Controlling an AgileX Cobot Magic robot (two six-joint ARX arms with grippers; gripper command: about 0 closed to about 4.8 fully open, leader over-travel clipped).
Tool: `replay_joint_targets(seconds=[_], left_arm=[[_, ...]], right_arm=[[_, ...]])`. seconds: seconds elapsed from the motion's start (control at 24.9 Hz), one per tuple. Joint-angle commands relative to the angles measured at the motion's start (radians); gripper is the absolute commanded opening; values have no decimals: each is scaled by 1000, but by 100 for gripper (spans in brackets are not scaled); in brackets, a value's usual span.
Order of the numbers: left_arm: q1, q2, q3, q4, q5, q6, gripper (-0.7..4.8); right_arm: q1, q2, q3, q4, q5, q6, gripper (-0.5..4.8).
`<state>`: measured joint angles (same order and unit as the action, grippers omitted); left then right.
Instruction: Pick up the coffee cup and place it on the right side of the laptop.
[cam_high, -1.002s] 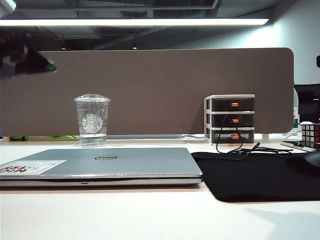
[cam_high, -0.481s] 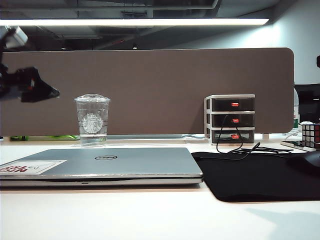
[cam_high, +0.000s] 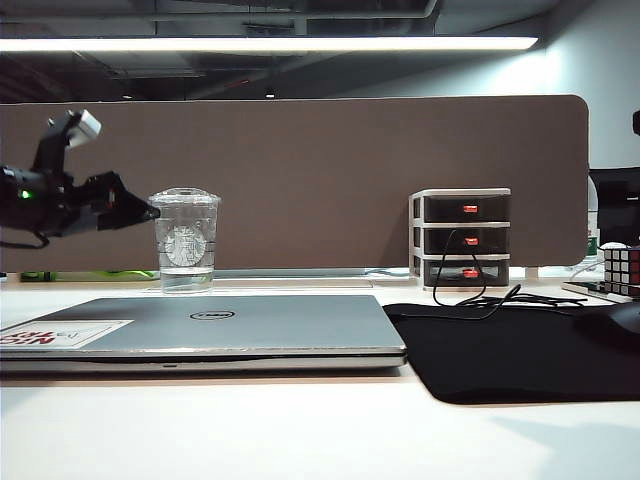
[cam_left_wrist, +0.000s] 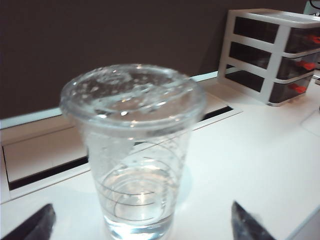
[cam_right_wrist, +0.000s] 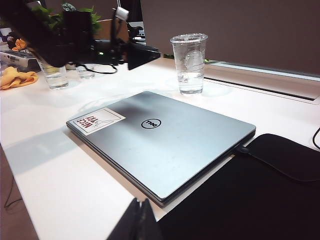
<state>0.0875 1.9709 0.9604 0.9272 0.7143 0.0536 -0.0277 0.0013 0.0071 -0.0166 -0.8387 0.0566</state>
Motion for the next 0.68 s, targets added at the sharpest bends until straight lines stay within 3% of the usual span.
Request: replay_joint_targets(seconds=[0.04, 0.68], left_arm=[[1, 64, 81, -15, 29, -9, 479], [-3, 214, 274, -78, 76, -9, 479]], right_arm=[[1, -1, -6, 12, -3, 0, -1], [0, -1, -6, 13, -2, -5, -1]])
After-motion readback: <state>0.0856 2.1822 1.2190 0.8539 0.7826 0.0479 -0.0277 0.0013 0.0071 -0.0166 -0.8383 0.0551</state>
